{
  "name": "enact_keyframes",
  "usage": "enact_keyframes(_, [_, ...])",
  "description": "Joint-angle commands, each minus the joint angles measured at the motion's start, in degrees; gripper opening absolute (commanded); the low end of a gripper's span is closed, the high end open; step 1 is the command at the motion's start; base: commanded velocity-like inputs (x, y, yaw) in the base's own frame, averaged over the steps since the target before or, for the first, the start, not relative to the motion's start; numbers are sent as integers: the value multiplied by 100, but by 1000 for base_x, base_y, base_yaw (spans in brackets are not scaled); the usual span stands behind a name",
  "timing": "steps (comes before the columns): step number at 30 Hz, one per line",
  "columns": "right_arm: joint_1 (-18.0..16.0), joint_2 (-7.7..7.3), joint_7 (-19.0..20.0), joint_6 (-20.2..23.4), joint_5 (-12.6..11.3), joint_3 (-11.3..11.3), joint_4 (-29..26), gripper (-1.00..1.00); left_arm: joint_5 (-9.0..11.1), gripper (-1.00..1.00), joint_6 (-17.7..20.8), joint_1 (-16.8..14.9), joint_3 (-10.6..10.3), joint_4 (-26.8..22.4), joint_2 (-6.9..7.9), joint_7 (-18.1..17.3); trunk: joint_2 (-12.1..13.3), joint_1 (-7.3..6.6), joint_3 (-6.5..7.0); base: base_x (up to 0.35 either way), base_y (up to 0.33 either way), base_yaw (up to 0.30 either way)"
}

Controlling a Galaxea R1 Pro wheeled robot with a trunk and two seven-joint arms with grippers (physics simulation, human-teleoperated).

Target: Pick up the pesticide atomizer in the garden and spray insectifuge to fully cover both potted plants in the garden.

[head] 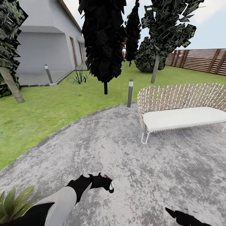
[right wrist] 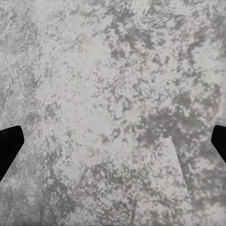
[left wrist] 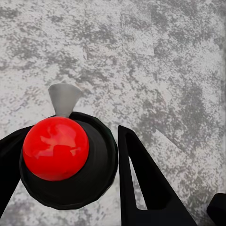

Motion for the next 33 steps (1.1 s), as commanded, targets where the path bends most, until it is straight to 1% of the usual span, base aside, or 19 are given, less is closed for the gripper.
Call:
enact_keyframes(1, [-5, 4, 35, 37, 44, -49, -8, 100, -58, -100, -7, -2, 51, -5, -2, -19, -42, 21, -23, 0, 0, -5])
enact_keyframes(11, [-5, 13, 30, 37, 49, -48, -8, 100, -56, -100, -7, -2, 51, -5, -2, -19, -443, 241, -193, 0, 0, -26])
enact_keyframes(33, [-5, 13, 30, 41, 49, -48, -7, 100, -56, -100, -7, -2, 51, -5, -2, -19, -1326, 724, -444, 0, 0, -181])
